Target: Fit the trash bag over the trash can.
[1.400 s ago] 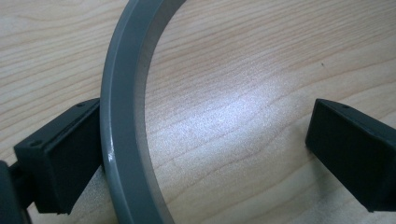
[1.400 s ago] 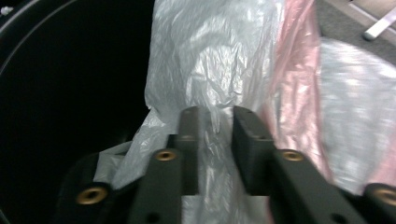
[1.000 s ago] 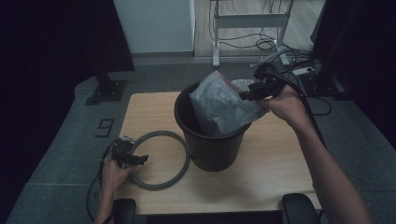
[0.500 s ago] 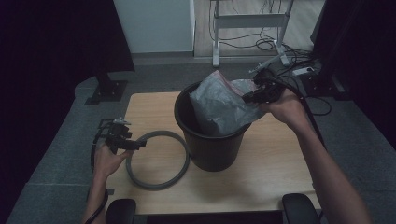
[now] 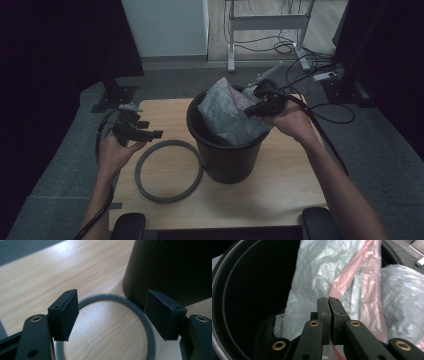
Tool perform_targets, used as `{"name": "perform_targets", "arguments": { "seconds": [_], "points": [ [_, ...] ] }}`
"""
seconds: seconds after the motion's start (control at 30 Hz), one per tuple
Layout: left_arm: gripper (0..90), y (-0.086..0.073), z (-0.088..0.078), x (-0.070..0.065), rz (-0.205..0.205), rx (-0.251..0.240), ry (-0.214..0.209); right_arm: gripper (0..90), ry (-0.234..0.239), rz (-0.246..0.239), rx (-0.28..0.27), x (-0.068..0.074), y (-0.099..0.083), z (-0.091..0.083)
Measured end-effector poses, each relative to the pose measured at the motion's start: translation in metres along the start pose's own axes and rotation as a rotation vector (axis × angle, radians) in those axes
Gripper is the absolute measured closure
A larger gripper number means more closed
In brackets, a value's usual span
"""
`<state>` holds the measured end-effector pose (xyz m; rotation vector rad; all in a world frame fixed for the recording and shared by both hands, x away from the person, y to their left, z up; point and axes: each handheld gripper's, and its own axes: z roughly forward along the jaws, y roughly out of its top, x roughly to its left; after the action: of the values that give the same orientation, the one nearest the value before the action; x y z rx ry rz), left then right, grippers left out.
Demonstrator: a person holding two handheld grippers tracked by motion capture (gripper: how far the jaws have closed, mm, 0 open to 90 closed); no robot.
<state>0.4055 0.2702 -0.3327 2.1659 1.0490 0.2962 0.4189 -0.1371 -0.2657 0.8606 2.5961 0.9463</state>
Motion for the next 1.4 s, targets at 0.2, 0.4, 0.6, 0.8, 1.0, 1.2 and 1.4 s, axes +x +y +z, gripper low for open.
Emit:
{"name": "perform_targets", "arguments": {
  "seconds": [0.2, 0.4, 0.6, 0.8, 1.0, 1.2, 1.4],
  "points": [
    [29.8, 0.033, -0.012, -0.020, 0.045, -0.018, -0.043, 87.4, 0.024, -0.011, 0.000, 0.008, 0.004, 0.009],
    [30.6, 0.064, -0.014, -0.045, 0.110, -0.018, -0.067, 88.6, 0.030, -0.026, 0.012, 0.014, 0.006, 0.018],
    [30.6, 0.082, -0.006, -0.064, 0.162, -0.008, -0.083, 82.4, 0.007, -0.044, 0.010, 0.016, 0.009, 0.013],
    [30.5, 0.091, 0.004, -0.074, 0.177, 0.003, -0.102, 61.9, -0.041, -0.047, 0.054, 0.007, 0.001, 0.002],
    [30.5, 0.096, 0.008, -0.078, 0.170, 0.007, -0.116, 88.5, 0.005, -0.052, 0.072, 0.006, -0.006, -0.002],
    [31.6, 0.106, 0.011, -0.088, 0.179, 0.004, -0.148, 88.7, 0.049, -0.091, 0.059, 0.019, 0.000, 0.006],
    [33.8, 0.119, 0.019, -0.098, 0.180, 0.010, -0.182, 88.7, 0.075, -0.118, 0.041, 0.033, 0.008, 0.012]
  ]
}}
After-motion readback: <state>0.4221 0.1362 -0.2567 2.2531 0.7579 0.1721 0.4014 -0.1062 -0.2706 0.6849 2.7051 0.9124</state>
